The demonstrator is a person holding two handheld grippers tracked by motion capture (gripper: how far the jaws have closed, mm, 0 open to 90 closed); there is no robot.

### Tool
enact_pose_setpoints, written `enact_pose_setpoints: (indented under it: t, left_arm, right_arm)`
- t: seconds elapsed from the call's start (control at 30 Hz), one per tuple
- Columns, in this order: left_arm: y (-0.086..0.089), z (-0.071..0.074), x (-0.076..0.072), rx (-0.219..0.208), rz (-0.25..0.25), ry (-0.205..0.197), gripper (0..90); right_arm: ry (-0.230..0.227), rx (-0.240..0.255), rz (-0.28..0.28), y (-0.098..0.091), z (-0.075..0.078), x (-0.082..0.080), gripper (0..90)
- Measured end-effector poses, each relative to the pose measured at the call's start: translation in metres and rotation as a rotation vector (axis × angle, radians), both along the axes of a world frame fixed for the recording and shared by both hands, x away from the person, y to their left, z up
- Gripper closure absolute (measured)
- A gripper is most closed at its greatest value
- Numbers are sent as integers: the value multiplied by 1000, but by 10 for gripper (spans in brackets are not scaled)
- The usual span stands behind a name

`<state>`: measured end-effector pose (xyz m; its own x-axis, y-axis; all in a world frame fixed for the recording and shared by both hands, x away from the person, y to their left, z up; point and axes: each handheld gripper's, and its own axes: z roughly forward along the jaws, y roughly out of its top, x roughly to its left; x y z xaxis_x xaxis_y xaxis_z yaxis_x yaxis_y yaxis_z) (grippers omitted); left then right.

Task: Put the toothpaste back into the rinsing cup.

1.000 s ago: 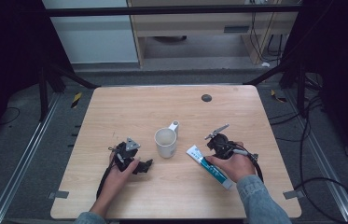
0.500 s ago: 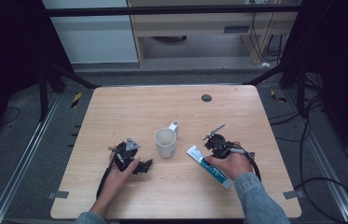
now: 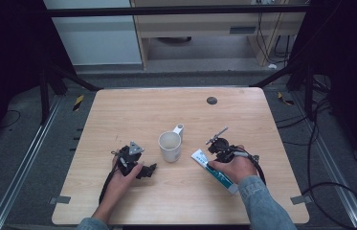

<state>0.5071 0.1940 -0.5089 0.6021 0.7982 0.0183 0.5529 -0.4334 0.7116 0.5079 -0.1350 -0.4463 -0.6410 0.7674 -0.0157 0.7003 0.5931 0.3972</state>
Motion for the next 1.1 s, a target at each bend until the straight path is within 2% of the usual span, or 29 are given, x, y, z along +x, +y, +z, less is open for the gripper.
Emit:
enact_pose_setpoints:
  t: [0.23,0.53,1.1]
  left_arm:
    - [0,0,0,0,0,0,0]
    - [0,0,0,0,0,0,0]
    - [0,0,0,0,-1,0,0]
  right_arm:
    - [28,-6,10,5,-5,0,457]
    - [43,-32,24,17,-14,3,444]
    - [73,-31,-7,20,-21,11,454]
